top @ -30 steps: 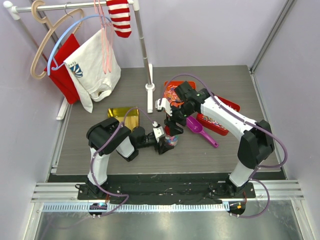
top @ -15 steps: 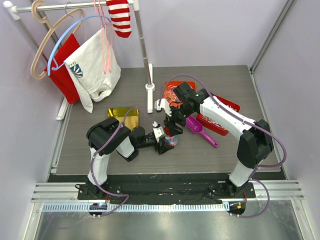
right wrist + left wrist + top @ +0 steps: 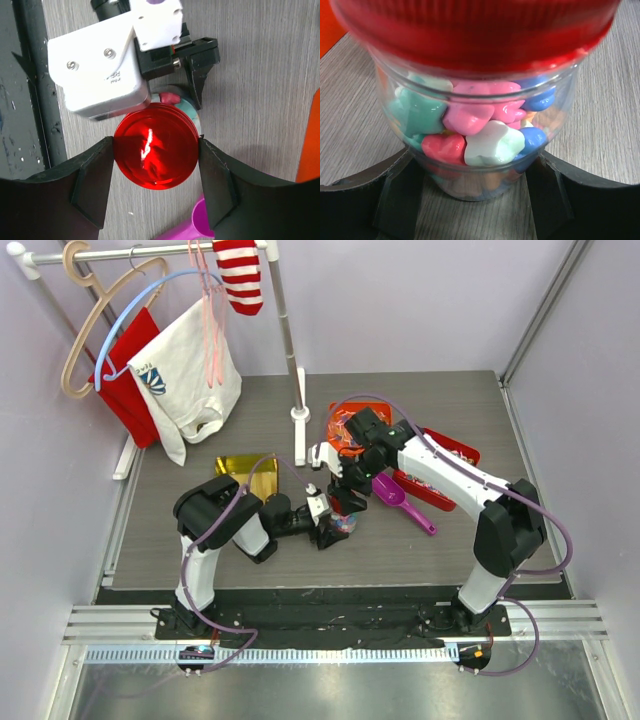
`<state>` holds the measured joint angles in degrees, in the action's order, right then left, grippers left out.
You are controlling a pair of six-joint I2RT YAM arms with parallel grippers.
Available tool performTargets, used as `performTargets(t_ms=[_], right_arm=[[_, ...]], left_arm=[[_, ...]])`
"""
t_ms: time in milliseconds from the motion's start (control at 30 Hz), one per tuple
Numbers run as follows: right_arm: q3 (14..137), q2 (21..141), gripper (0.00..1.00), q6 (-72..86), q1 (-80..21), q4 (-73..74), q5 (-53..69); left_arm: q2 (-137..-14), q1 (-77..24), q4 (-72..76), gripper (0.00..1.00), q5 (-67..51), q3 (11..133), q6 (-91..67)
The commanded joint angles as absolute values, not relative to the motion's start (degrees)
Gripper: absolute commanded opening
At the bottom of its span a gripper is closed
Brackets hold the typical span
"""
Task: Pack the candies
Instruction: Close the bottle lid on the packing bottle.
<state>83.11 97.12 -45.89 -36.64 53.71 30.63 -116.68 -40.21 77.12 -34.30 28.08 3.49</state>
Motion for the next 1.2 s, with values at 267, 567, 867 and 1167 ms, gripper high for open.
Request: performTargets(t_ms=[267, 567, 867, 1167], right_arm=[[77.52, 94.75, 0.42, -36.57, -37.0, 43.51, 25.84], [76.12, 95.89, 0.48, -22.08, -37.0, 38.24, 19.69], [75.15, 93.43, 0.59, -13.54, -36.91, 33.67, 20.39], [73.65, 91.5, 0.86, -14.85, -36.91, 33.05, 21.88]], left_arm=[[-117.42, -39.81, 88.68, 0.44, -33.05, 28.48, 2.9], [-117.6, -39.81, 88.68, 0.44, -32.52, 28.56, 2.73], [-117.77, -39.81, 88.68, 0.43, -32.52, 28.65, 2.99], [-117.95, -39.81, 88.68, 0.43, -32.43, 28.74, 2.9]])
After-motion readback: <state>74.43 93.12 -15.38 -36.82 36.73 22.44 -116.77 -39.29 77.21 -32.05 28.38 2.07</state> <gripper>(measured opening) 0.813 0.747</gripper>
